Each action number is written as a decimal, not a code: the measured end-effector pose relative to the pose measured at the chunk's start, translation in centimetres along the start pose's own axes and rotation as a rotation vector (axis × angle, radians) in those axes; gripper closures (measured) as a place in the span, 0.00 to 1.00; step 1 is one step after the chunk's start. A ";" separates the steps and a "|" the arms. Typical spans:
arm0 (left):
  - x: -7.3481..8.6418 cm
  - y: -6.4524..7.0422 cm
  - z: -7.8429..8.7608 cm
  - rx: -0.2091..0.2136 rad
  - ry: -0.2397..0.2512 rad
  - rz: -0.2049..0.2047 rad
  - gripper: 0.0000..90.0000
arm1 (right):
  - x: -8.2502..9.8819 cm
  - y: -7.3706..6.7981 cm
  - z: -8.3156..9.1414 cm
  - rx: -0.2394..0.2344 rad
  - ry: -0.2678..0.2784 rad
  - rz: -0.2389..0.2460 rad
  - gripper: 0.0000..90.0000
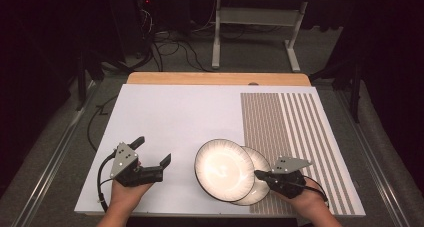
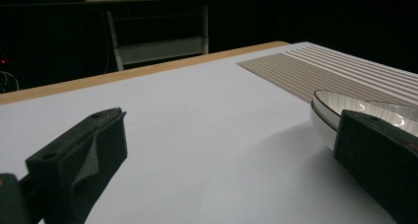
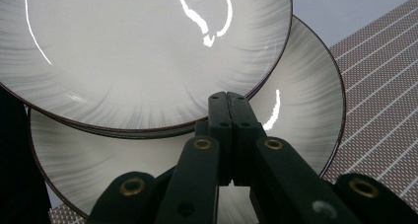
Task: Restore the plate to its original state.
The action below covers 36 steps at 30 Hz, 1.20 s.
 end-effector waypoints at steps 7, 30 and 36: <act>0.0 0.0 0.1 -0.003 0.001 -0.002 0.00 | 0.0 0.0 0.0 -0.002 0.002 0.001 1.00; -0.1 -0.2 0.1 -0.023 0.009 -0.007 0.00 | 0.0 0.0 0.0 -0.004 0.001 0.002 1.00; -0.1 -0.3 0.2 -0.028 0.011 -0.004 0.00 | 0.0 -0.1 0.0 -0.008 0.002 -0.003 1.00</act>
Point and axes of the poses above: each handheld gripper's, and its own axes: z roughly backward along the jaws, x roughly out of its underside, y roughly to its right, the point moved 6 cm from there along -z, roughly forward along the jaws, and after that the axes turned 13 degrees about -x, right-handed, at the moved point
